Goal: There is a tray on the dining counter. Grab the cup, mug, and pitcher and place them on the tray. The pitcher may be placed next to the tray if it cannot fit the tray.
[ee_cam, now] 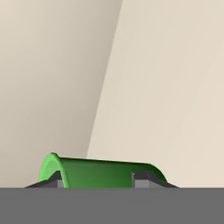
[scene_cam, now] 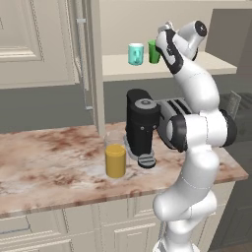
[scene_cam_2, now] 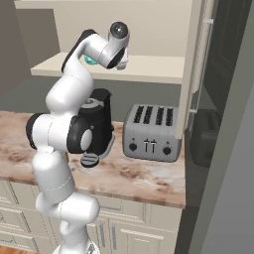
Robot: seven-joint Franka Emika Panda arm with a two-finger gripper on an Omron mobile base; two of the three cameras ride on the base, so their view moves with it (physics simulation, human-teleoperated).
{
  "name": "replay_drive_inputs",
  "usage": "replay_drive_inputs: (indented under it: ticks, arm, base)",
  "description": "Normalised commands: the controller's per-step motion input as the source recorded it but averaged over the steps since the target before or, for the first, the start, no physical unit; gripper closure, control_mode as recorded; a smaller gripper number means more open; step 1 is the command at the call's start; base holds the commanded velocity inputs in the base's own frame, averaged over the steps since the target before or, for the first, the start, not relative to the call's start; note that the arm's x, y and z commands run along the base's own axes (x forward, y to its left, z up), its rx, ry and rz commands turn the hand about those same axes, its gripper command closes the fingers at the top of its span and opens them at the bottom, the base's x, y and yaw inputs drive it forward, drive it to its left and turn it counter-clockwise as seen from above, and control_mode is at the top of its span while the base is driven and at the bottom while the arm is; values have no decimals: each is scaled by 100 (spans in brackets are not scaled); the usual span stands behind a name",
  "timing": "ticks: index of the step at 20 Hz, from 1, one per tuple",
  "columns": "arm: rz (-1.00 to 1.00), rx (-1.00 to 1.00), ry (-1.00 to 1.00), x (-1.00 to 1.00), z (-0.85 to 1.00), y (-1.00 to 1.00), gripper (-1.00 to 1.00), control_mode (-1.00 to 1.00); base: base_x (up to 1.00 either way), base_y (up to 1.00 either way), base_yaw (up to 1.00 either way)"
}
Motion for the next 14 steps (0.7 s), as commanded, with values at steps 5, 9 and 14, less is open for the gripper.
replay_drive_inputs:
  ticks: [5, 9, 14]
  arm:
    - [0, 0, 0, 0, -19, 0, 100, -100]
    - [0, 3, -7, -11, -21, 0, 100, -100]
    - [-3, 6, -10, -17, -25, 0, 100, -100]
  base:
    - [0, 0, 0]
    - [0, 0, 0]
    - [0, 0, 0]
